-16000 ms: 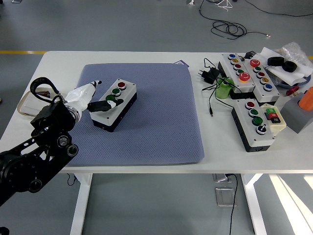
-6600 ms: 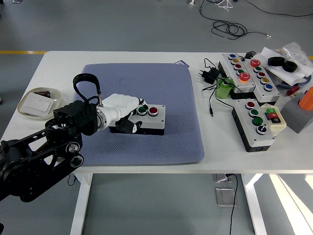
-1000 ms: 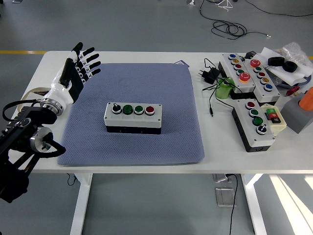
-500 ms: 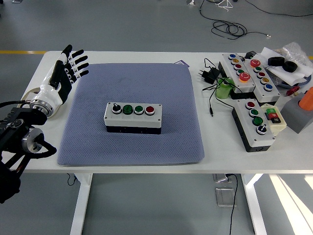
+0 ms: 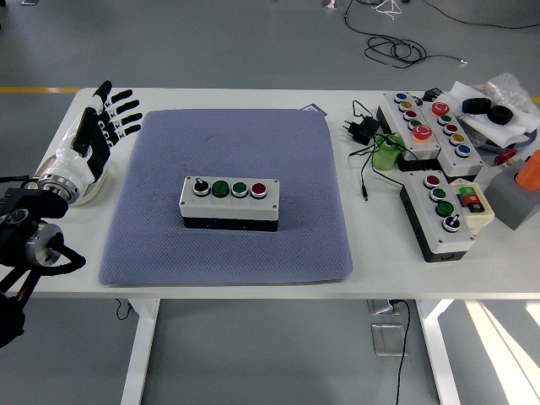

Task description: Pick up the button,place it on the desk,press the button,press the button

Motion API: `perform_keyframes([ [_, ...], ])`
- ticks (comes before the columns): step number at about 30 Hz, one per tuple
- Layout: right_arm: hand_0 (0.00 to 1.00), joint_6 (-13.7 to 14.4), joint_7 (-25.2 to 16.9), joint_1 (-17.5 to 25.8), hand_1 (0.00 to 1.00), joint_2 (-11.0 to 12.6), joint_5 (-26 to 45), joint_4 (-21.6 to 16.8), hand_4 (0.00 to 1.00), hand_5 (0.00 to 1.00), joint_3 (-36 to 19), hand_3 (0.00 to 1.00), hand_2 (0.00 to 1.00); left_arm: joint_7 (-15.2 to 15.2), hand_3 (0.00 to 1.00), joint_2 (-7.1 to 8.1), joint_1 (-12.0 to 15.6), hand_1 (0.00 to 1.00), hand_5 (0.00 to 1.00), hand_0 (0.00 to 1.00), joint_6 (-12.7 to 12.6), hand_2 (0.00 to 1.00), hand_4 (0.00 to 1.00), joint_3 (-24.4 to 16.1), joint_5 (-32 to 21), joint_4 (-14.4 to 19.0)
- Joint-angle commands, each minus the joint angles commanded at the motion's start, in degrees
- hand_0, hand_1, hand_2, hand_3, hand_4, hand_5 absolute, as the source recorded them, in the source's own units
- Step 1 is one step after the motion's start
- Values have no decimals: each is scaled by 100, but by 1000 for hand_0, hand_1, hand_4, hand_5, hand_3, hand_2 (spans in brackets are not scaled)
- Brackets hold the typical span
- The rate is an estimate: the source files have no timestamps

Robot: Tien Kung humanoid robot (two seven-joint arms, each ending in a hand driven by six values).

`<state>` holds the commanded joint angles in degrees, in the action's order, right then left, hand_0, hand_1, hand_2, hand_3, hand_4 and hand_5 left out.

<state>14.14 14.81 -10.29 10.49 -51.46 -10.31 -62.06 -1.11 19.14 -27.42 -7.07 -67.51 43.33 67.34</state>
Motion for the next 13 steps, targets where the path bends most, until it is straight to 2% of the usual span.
perform_keyframes([
  [3, 787, -5, -2, 2, 797, 5, -10, 0, 412, 479, -6, 751, 817, 13, 823, -37, 24, 784, 994, 783, 8, 808, 702, -57, 65, -8],
  [5, 787, -5, 0, 5, 797, 5, -21, 0, 412, 479, -21, 751, 817, 2, 821, -143, 121, 777, 998, 776, 14, 801, 709, -204, 107, 13],
  [13, 787, 4, 3, 17, 797, -4, 10, 0, 412, 479, 4, 751, 817, -27, 814, -223, 254, 774, 998, 775, 24, 794, 711, -258, 161, -2],
])
